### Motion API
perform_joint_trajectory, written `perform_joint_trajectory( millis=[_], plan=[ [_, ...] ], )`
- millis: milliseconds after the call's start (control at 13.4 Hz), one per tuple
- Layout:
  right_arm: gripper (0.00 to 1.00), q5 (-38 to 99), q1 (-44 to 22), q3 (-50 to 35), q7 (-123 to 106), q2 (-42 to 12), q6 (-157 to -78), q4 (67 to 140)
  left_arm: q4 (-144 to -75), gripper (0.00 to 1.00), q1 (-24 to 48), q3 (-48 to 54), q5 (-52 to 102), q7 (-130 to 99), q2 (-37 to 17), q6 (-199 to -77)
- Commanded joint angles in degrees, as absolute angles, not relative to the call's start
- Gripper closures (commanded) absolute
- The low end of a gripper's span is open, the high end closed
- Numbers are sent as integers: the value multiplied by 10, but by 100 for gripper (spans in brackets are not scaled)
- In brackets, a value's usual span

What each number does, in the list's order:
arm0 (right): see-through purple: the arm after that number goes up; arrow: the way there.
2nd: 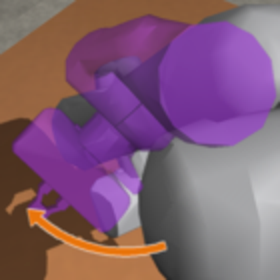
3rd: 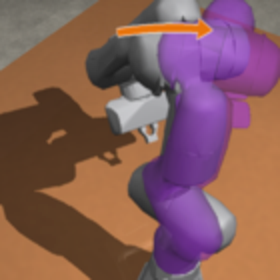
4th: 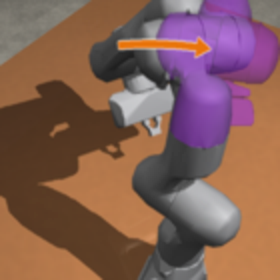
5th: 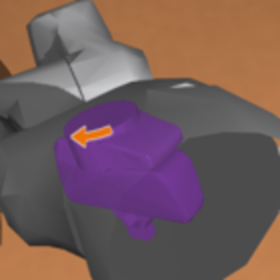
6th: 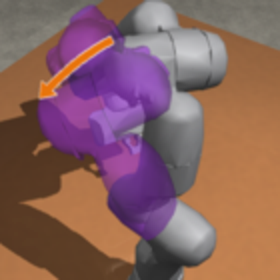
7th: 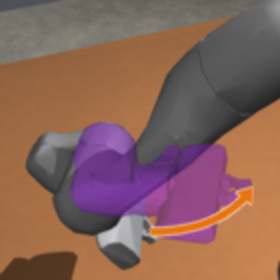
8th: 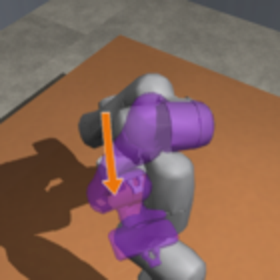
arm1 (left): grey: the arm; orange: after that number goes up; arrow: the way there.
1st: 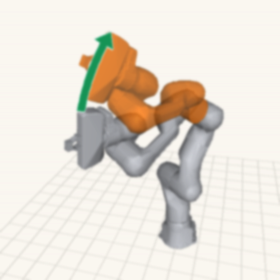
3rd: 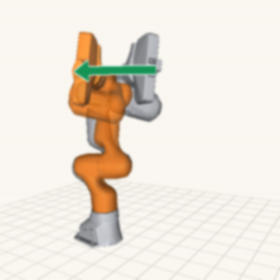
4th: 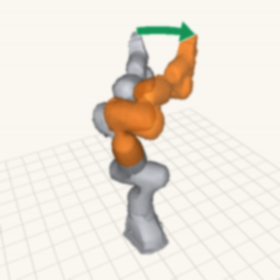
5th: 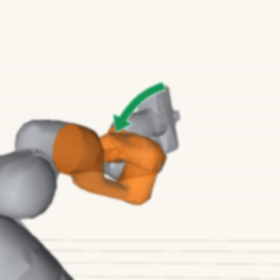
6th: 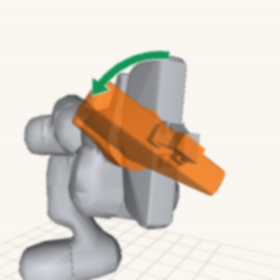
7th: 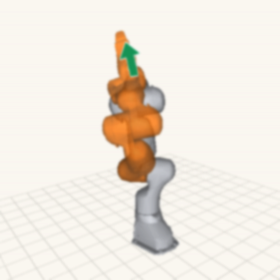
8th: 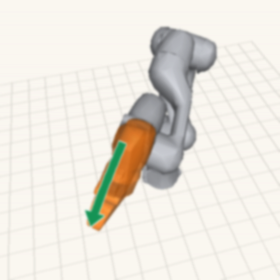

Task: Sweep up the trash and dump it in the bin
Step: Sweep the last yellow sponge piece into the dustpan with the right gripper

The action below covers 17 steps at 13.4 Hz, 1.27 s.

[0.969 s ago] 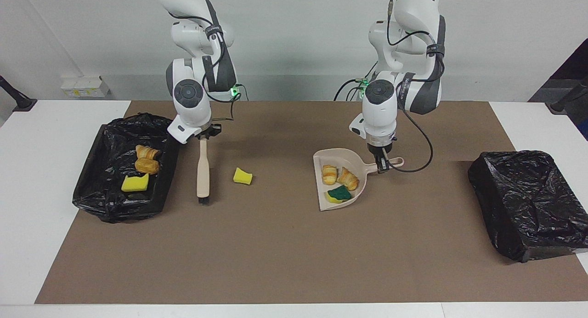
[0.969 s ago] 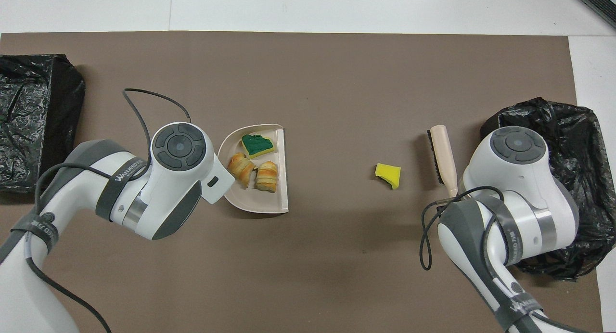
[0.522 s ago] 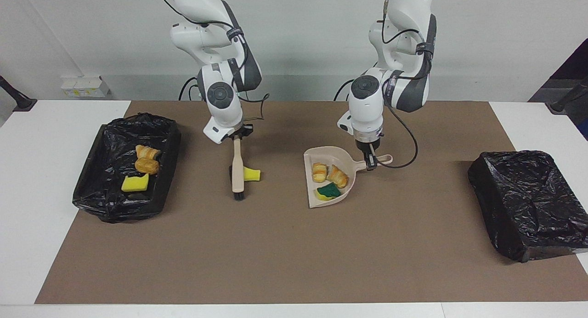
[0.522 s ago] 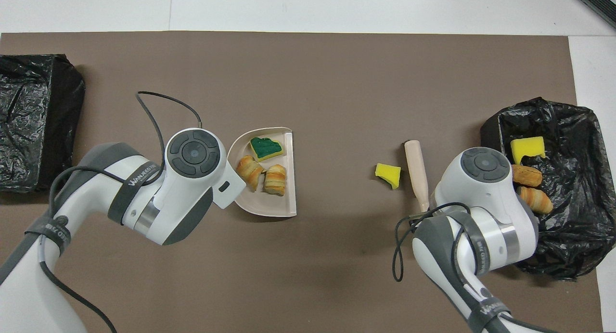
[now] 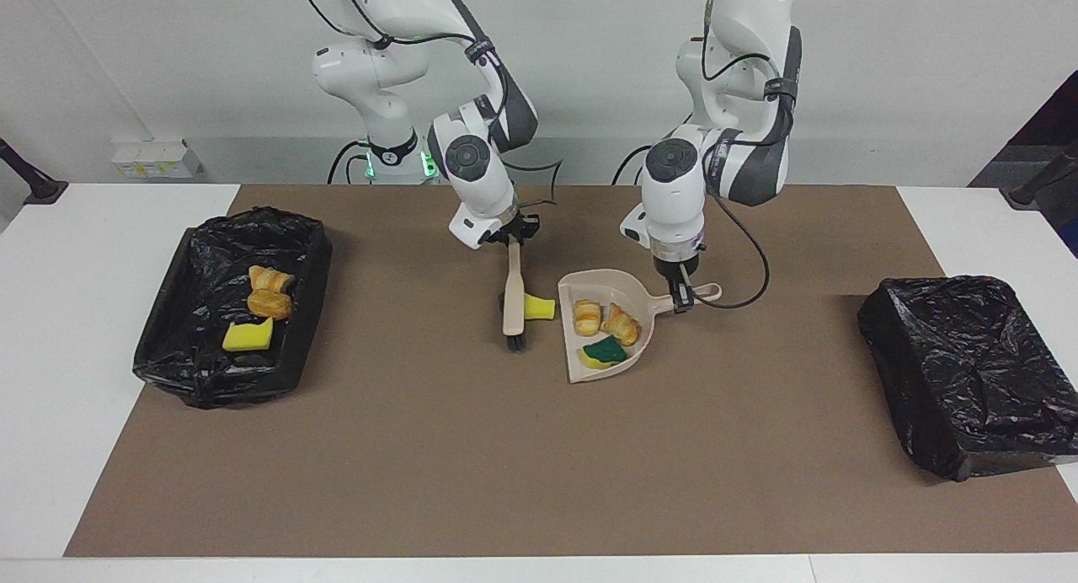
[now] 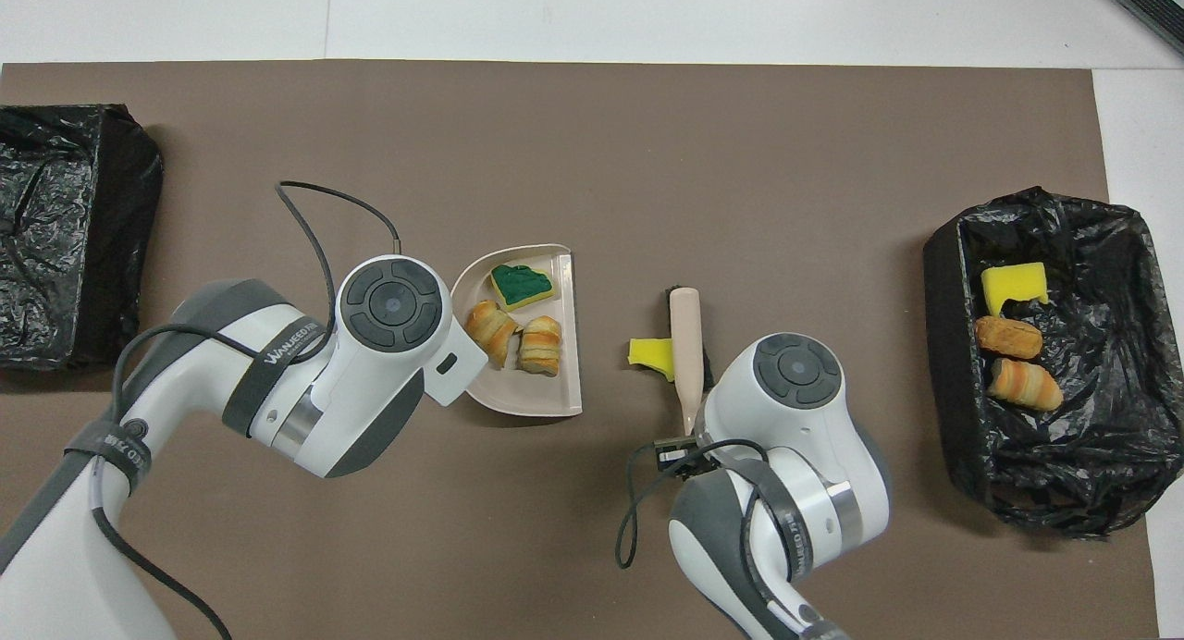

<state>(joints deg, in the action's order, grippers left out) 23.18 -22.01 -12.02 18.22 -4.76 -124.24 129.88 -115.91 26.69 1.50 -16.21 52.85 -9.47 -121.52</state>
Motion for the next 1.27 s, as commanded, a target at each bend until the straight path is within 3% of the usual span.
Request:
perform_joint_trajectory(
  millis=[0, 224, 596, 1192],
  plan=[
    [100, 283, -236, -121, 185, -60, -1252, 1288, -1179, 100, 255, 12, -169, 552, -77, -1223],
    [100, 384, -278, -120, 190, -59, -1290, 1278, -1180, 100, 244, 12, -168, 570, -80, -1243],
    [100, 381, -280, -118, 191, -48, -1277, 1259, -1178, 100, 214, 13, -167, 624, -85, -1264],
    [100, 161, -208, -112, 211, 22, -1041, 1216, -1167, 100, 162, 15, -121, 651, -77, -1275]
  ],
)
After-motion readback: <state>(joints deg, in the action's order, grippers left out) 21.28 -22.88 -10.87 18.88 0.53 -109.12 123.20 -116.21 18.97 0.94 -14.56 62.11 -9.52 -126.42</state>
